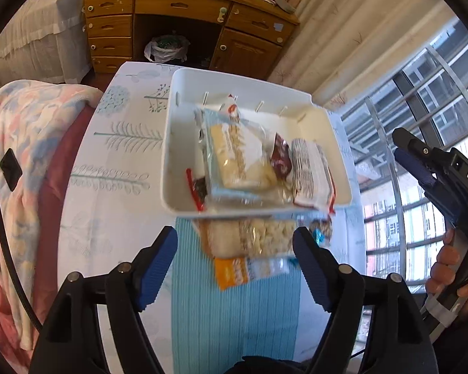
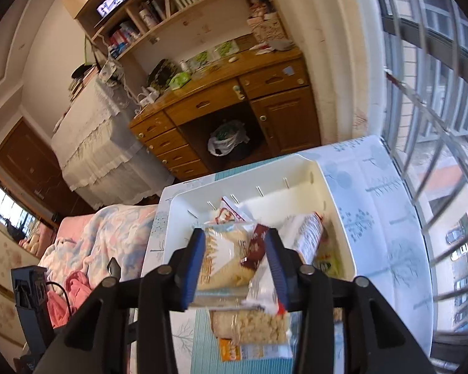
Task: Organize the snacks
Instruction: 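Open both grippers to drop the biscuit roll and dark wrapper into the tray, then withdraw both tools from the tray toward the remaining snacks on the mat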
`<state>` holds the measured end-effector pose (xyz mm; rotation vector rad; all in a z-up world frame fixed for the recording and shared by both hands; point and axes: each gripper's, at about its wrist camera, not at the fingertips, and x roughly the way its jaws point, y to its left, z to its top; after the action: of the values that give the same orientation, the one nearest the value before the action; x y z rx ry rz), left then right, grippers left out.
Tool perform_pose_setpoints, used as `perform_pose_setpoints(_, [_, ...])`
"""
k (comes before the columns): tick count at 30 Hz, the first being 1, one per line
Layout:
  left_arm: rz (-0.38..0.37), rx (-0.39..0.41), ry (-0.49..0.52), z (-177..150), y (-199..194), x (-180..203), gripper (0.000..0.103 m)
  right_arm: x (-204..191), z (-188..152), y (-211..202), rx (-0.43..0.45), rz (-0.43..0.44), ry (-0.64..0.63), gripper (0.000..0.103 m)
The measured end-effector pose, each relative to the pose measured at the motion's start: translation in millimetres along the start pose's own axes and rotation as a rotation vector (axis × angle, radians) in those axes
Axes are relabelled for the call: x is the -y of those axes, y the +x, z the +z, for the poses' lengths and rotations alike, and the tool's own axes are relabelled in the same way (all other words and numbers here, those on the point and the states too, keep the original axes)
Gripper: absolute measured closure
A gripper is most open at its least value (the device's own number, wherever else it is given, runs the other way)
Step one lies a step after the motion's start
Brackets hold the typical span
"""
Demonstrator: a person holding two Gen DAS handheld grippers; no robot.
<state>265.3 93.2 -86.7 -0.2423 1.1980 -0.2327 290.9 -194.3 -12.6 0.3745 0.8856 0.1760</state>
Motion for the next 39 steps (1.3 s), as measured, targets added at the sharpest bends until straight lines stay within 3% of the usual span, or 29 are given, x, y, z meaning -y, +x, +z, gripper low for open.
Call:
perform_pose_setpoints(7, [-0.007,-0.029,0.014,-35,-19,-13,0.021,-4,-37,-31,0.034,-0.058,0.058,0.045])
perform_pose_setpoints(15, [-0.016,-0.080,-0.020,-67,-22,-25,0.017,4,-73,-49,0.006,-0.105,0.113,0.038])
perform_pose_setpoints(22, [-0.005,-0.100,-0.076,-79,-23,-26,0.016,17,-89,-51,-0.039,-0.142,0.079,0.037])
perform_pose_setpoints(29, [0.048,-0.093,-0.190,-83,-12,-19,0.016,44,-95,-37,-0.132,-0.169,-0.016,0.037])
perform_pose_setpoints(39, [0.144,-0.076,-0.451,-92,28,11,0.015,67,-84,-9,-0.239,-0.100,-0.334,0.037])
